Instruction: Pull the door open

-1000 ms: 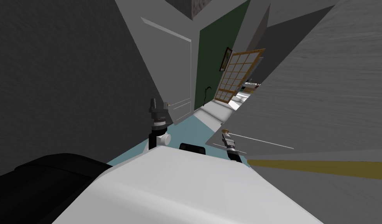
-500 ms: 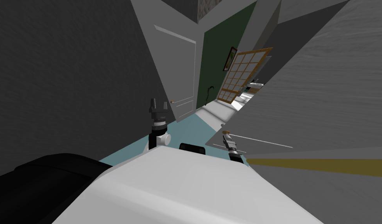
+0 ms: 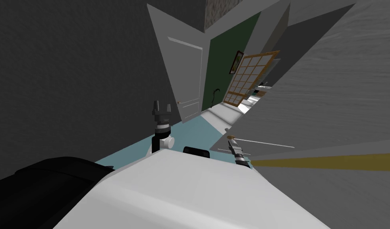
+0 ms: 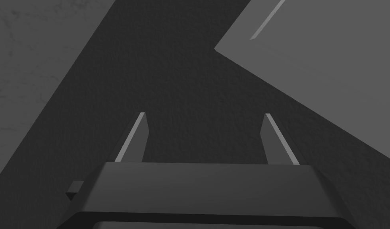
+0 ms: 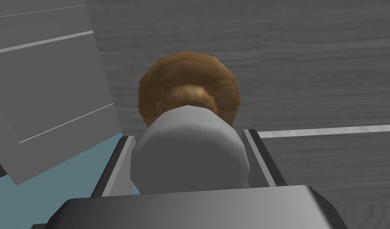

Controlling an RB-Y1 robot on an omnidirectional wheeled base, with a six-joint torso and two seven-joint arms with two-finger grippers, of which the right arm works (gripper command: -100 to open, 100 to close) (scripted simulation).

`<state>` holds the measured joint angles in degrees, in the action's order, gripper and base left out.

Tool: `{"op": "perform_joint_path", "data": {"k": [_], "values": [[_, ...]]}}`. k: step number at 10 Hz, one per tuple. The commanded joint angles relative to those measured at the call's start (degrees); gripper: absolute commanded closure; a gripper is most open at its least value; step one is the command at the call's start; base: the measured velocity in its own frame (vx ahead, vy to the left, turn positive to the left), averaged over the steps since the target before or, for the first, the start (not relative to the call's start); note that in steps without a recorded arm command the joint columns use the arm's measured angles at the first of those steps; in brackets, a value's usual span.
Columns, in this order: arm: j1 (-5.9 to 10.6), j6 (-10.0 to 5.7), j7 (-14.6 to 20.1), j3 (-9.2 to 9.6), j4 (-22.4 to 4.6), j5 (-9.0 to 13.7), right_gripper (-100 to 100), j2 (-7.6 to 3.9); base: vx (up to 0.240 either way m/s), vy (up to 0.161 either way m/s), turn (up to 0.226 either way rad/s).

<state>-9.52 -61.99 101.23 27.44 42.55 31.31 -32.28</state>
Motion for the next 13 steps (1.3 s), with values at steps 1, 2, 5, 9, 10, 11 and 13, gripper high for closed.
{"op": "perform_joint_path", "data": {"k": [1,2,5,9,10,11,13], "values": [[-0.29,-1.14,0.58,0.48,-0.48,-0.19,100,-0.40,-0.145,-0.032,0.157],[-0.37,-1.46,0.74,0.61,-0.61,-0.24,100,-0.51,-0.181,-0.072,0.133],[-0.94,-3.72,1.89,1.55,-1.55,-0.61,100,-1.31,-0.181,-0.072,0.139],[-1.67,-6.61,3.36,2.77,-2.76,-1.08,100,-2.33,-0.209,-0.076,0.146],[-1.83,-7.28,3.69,3.05,-3.04,-1.19,100,-2.56,-0.191,-0.040,0.126],[-2.08,-6.33,3.30,3.05,-2.30,-1.21,100,-2.42,-0.087,-0.016,0.025],[-2.04,-6.97,3.70,3.41,-2.95,-1.39,100,-2.51,-0.168,-0.032,0.126]]}}
